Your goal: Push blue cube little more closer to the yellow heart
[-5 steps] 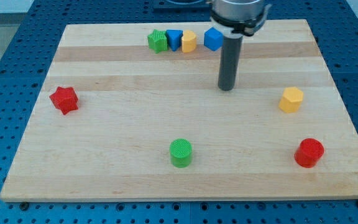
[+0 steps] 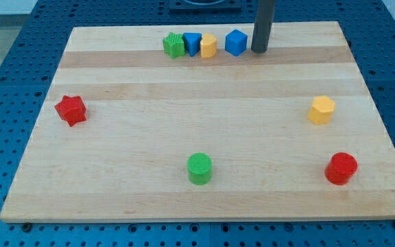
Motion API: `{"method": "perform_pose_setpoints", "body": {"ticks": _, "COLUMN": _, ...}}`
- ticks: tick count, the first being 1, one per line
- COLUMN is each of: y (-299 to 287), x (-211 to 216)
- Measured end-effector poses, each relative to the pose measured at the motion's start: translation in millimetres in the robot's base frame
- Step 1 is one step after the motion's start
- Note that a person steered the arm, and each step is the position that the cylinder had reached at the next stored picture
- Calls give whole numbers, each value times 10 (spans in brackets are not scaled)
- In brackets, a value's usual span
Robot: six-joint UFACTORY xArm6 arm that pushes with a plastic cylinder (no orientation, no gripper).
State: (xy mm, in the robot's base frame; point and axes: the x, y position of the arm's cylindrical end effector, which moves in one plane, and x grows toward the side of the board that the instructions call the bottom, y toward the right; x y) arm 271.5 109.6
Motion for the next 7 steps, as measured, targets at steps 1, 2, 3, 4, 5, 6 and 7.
{"method": "perform_pose_setpoints", "body": {"ticks": 1, "y": 0, "x": 0}}
{"method": "perform_pose_setpoints", "body": {"ticks": 2, "y": -48, "x": 0}}
{"method": "perform_pose_setpoints", "body": {"ticks": 3, "y": -48, "x": 0}}
{"method": "perform_pose_setpoints", "body": {"ticks": 4, "y": -75, "x": 12}}
{"method": "perform_pose_setpoints", "body": {"ticks": 5, "y": -119, "x": 70}}
{"method": "perform_pose_setpoints", "body": {"ticks": 6, "y": -119, "x": 109}}
{"method": "perform_pose_setpoints", "body": {"ticks": 7, "y": -123, "x": 189}}
